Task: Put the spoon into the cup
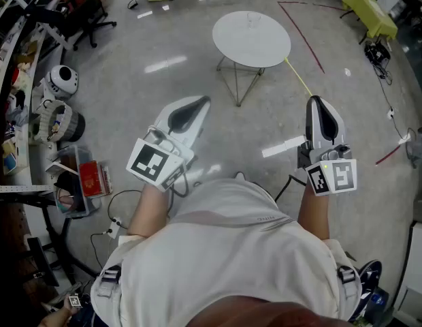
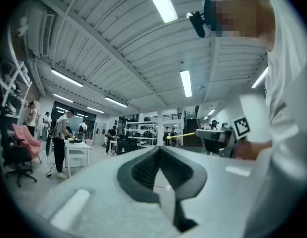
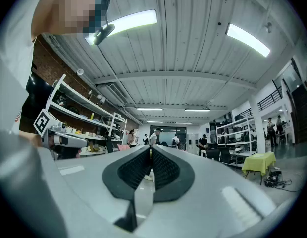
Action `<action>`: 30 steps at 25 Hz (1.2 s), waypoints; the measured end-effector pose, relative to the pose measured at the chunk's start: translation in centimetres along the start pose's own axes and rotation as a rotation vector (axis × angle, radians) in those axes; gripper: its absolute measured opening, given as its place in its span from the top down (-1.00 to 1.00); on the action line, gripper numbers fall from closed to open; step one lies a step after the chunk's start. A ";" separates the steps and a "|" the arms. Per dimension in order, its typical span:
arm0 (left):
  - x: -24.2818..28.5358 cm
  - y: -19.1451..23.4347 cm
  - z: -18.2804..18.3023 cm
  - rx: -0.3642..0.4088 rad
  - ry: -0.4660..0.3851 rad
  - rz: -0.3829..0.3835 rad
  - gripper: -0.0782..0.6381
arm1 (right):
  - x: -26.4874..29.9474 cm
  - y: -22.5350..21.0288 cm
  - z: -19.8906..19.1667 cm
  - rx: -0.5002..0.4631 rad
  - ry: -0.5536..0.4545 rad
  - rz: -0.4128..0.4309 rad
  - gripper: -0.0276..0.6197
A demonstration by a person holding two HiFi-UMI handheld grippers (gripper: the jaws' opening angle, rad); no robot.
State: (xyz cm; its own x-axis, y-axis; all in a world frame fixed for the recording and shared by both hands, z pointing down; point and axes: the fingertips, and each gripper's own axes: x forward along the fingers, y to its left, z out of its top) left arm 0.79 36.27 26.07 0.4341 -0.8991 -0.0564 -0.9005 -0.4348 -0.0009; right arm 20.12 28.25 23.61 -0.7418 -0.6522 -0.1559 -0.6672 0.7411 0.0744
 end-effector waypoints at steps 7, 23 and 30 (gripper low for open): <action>1.0 -0.2 -0.4 -0.010 0.003 0.000 0.78 | -0.2 -1.1 -0.4 -0.001 0.014 -0.015 0.88; 3.3 -0.7 -1.6 -0.012 0.046 0.019 0.78 | -0.6 -4.4 -1.4 0.066 -0.027 -0.025 0.88; 7.2 -3.0 -1.7 0.011 0.059 0.028 0.78 | -1.4 -8.5 -1.7 0.082 -0.044 0.005 0.88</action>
State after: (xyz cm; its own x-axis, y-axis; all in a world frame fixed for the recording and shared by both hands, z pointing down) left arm 6.60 31.03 27.35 0.4095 -0.9123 0.0025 -0.9122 -0.4095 -0.0108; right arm 26.69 22.64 24.89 -0.7401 -0.6425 -0.1988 -0.6547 0.7559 -0.0055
